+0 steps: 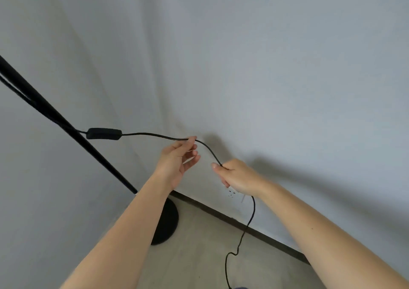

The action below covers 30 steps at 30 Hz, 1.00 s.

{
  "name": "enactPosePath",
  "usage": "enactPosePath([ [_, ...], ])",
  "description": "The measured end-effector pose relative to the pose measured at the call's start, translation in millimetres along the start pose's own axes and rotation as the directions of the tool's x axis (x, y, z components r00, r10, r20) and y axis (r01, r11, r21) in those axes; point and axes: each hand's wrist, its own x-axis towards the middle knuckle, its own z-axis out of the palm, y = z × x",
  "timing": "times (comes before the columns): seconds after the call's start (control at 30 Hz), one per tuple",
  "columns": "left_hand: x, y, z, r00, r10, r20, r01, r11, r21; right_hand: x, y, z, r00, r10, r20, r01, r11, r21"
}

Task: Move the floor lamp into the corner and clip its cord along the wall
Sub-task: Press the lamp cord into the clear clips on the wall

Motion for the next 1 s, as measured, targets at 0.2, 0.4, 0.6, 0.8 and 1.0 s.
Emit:
enactPosePath([
  [0.2, 40, -46, -9, 0.990, 0.117, -0.079, -0.115, 0.993, 0.027, 20, 31, 16, 0.995, -0.031, -0.093, 0.037, 0.997, 0.073],
  [0.4, 74, -55, -18, 0.952, 0.191, -0.239, -0.194, 0.981, 0.012, 19, 53, 11, 0.987, 0.013, -0.161, 0.026, 0.970, 0.242],
  [0.6, 78, -58, -19, 0.998, 0.063, -0.027, -0.065, 0.994, -0.086, 15, 39, 3, 0.955, -0.004, -0.296, 0.069, 0.975, 0.211],
  [0.8, 80, -56, -14, 0.998, -0.055, 0.035, 0.060, 0.986, -0.154, 20, 24, -4, 0.926, -0.011, -0.377, 0.048, 0.995, 0.088],
  [1.0, 84, -64, -9, 1.000, -0.018, -0.008, 0.016, 0.974, -0.224, 29, 19, -9, 0.854, -0.063, -0.516, 0.083, 0.996, 0.015],
])
